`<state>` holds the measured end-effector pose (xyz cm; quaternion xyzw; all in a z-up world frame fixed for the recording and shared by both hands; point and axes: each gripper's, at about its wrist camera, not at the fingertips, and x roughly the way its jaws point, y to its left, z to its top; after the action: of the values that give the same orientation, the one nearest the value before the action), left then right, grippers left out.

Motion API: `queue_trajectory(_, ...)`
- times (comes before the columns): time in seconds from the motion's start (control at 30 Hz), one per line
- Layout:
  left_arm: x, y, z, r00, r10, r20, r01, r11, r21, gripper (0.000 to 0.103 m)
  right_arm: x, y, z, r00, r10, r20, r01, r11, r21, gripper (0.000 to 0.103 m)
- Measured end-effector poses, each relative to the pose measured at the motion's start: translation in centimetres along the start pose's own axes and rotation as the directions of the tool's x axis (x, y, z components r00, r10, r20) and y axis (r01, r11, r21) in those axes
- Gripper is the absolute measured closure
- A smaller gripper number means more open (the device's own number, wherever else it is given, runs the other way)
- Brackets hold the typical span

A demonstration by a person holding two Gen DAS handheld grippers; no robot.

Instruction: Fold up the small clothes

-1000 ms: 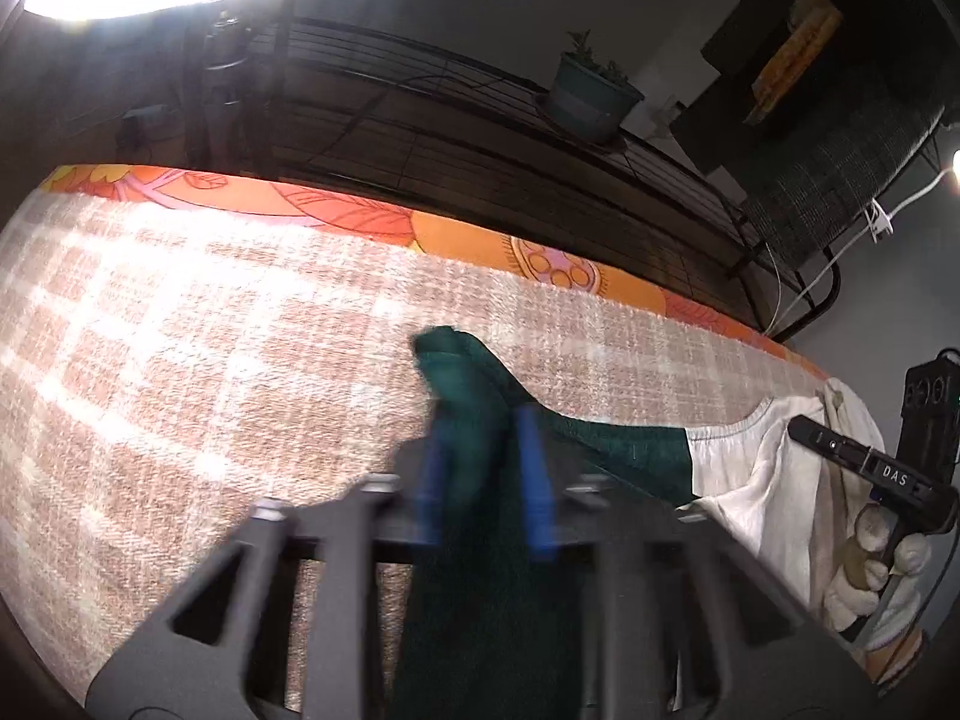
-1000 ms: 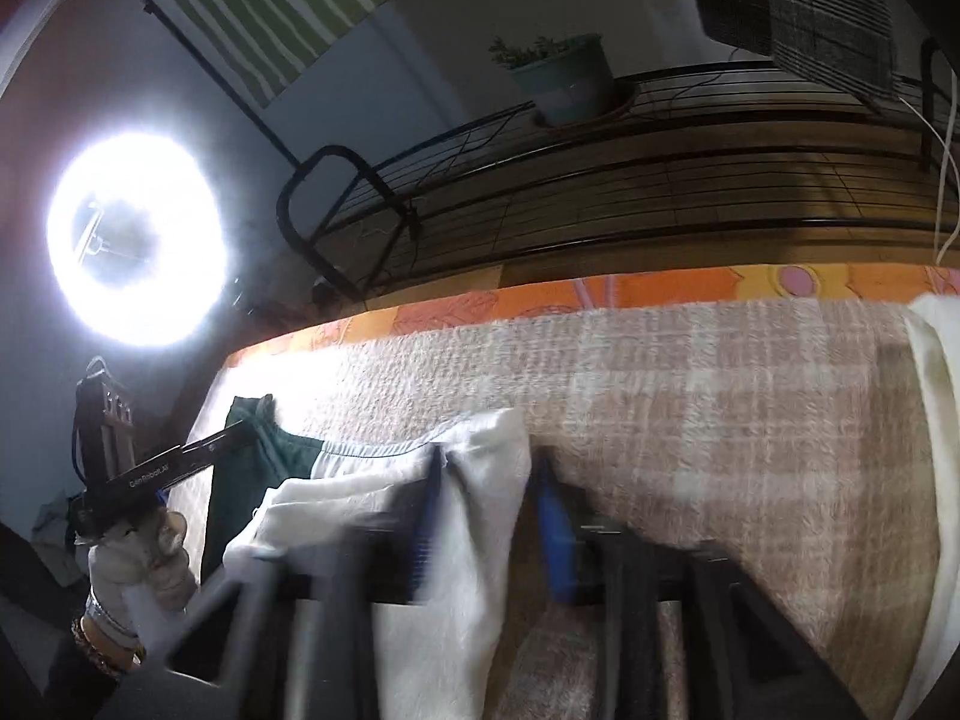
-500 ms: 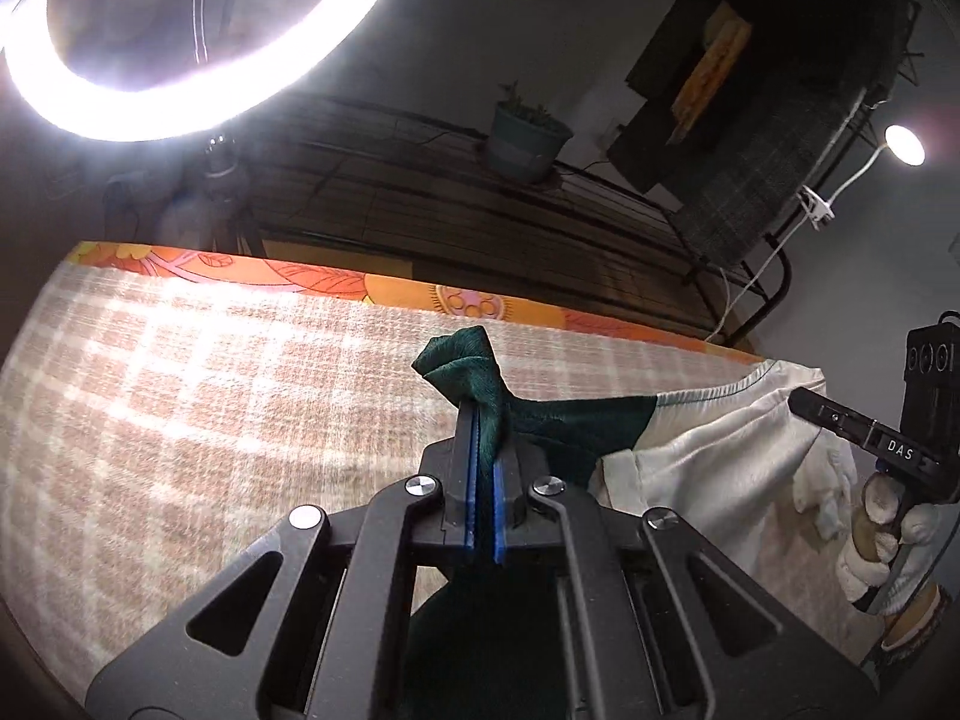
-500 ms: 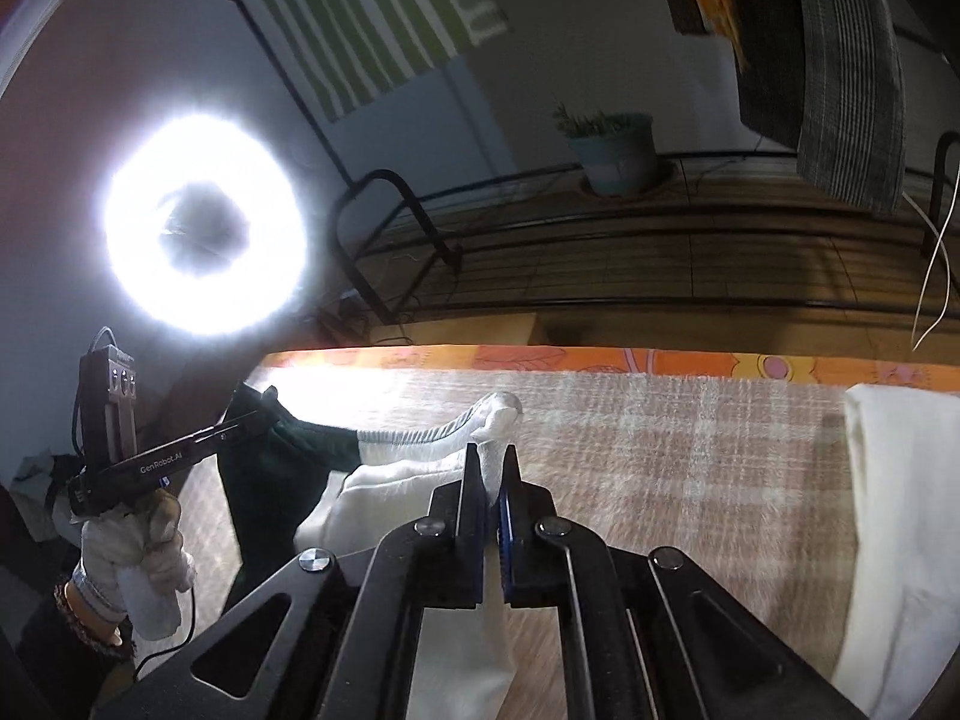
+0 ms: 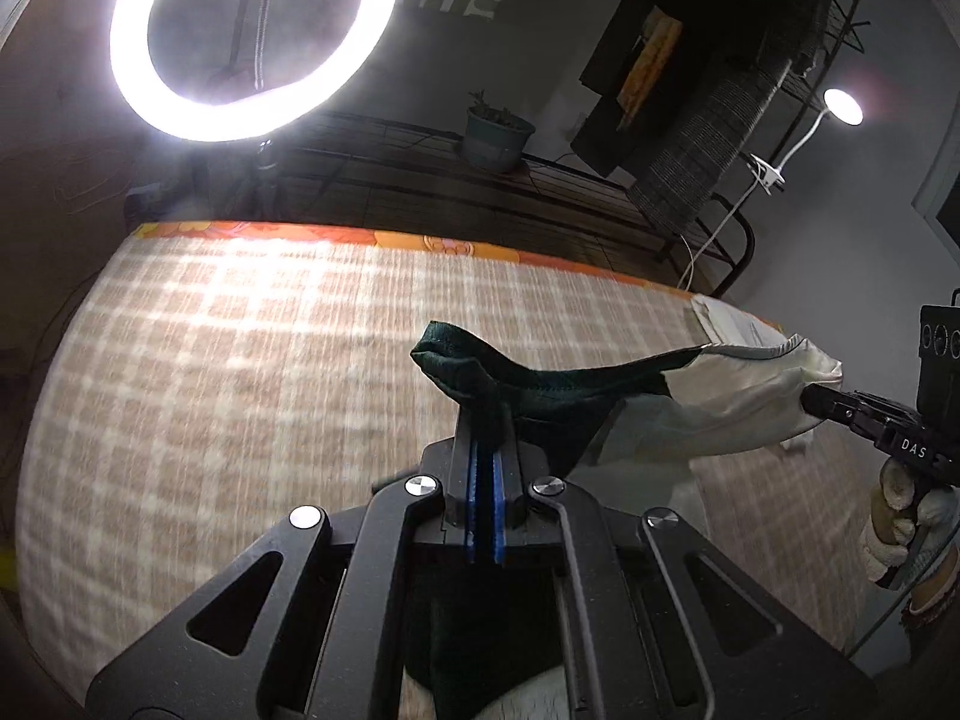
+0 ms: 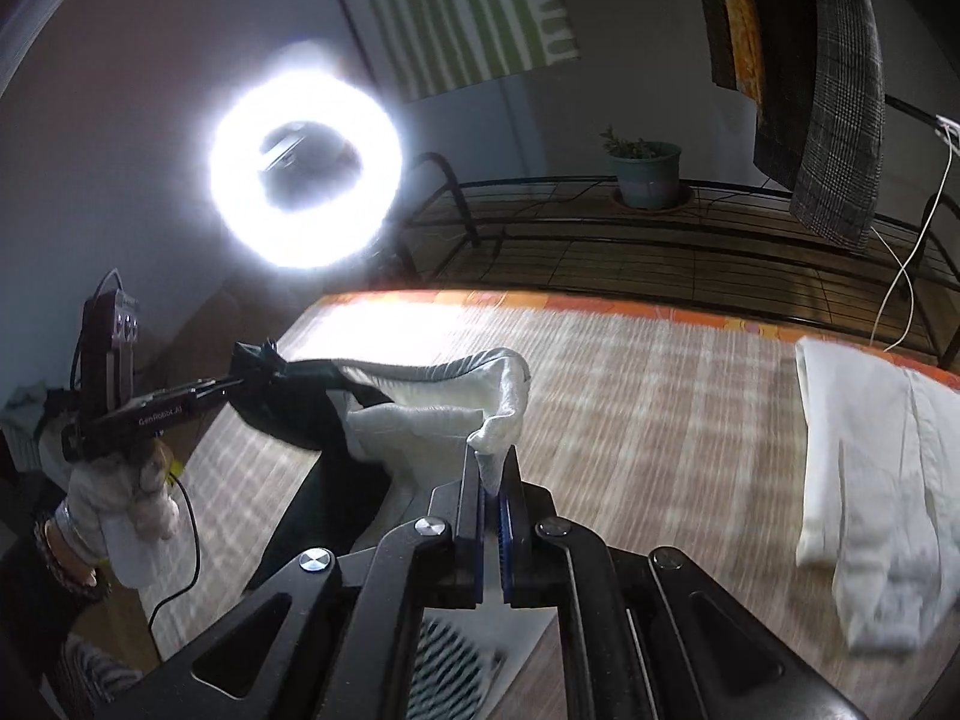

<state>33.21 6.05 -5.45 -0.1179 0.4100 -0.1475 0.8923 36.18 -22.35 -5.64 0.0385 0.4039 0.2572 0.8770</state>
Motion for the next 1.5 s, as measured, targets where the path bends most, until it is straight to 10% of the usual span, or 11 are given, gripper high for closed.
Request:
queue_trajectory(0.2,-3.3,0.0,-6.4,0.999,-0.039,-0.033,0.04,0.999,0.025,0.102,-2.0,3.5,-6.1,0.999,-0.014,-0.037,0.012,0.999,-0.049,0.102)
queue_trajectory(0.57,-5.0,-0.4,-16.4,0.986,0.093,-0.14,-0.06,0.973,0.225,0.102,-3.4,6.5,-17.3,0.989,-0.116,-0.087,0.101,0.982,-0.159,0.1)
queue_trajectory(0.8,-8.5,0.2,-19.1,0.979,0.107,-0.173,-0.051,0.951,0.304,0.08,-6.7,6.5,-19.3,0.993,-0.08,-0.086,0.065,0.984,-0.169,0.076)
queue_trajectory(1.07,-9.6,1.6,-18.4,0.983,0.071,-0.171,-0.043,0.986,0.162,0.075,-6.8,2.3,-19.9,0.993,0.019,-0.114,-0.003,0.99,0.139,0.059)
queue_trajectory(1.27,-8.0,-0.3,-16.8,0.988,0.065,-0.14,-0.042,0.986,0.16,0.075,-2.6,-0.2,-21.5,0.969,0.149,-0.199,-0.073,0.935,0.346,0.061)
queue_trajectory(1.4,-6.2,-2.5,-16.1,0.99,0.034,-0.135,-0.01,0.984,0.177,0.075,-1.8,0.6,-21.5,0.952,0.228,-0.203,-0.145,0.923,0.356,0.094)
queue_trajectory(1.5,-4.5,-3.8,-16.5,0.987,0.03,-0.16,0.003,0.979,0.203,0.075,-2.0,2.4,-21.1,0.961,0.169,-0.22,-0.108,0.958,0.264,0.101)
